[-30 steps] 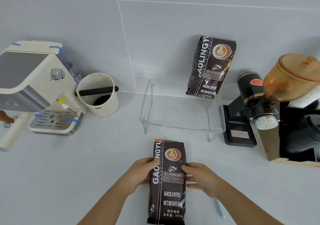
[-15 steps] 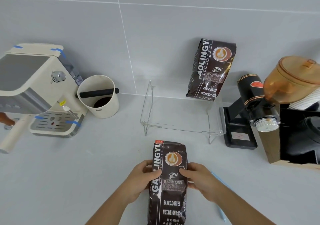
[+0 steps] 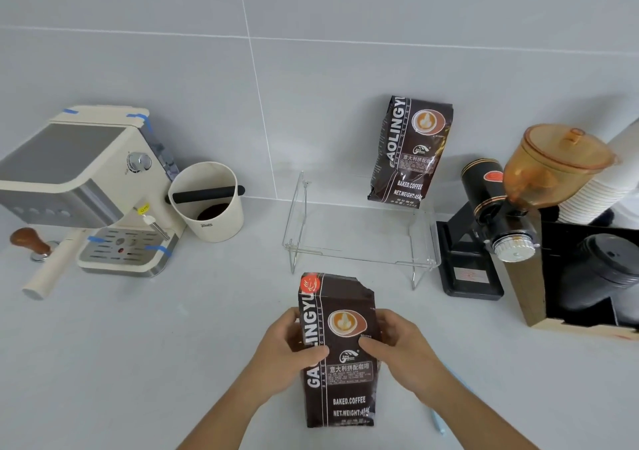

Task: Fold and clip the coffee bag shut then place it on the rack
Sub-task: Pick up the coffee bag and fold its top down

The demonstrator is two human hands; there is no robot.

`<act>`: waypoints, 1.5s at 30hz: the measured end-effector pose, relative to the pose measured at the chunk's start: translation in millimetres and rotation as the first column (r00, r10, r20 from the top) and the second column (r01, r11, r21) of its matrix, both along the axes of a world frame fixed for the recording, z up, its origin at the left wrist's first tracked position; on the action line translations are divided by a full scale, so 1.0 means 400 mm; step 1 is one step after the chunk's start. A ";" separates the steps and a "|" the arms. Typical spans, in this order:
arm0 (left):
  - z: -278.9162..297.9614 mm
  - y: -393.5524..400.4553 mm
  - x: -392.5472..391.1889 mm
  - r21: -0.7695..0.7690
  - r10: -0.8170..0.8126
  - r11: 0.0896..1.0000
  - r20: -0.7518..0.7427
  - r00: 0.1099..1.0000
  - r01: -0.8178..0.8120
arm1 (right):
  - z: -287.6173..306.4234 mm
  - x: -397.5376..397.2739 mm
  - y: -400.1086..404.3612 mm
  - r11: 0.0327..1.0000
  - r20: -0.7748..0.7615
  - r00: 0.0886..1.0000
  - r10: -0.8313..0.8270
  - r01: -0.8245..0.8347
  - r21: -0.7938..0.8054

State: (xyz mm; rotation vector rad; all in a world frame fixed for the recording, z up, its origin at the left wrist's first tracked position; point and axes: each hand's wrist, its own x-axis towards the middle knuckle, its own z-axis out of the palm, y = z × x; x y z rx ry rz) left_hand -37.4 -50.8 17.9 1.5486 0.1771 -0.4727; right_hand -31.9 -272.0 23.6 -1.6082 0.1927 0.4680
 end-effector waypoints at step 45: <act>0.238 -0.017 0.004 0.316 -0.001 0.933 0.482 0.876 -0.173 | 0.211 -0.008 0.020 0.971 0.476 0.879 0.037 0.081 -0.225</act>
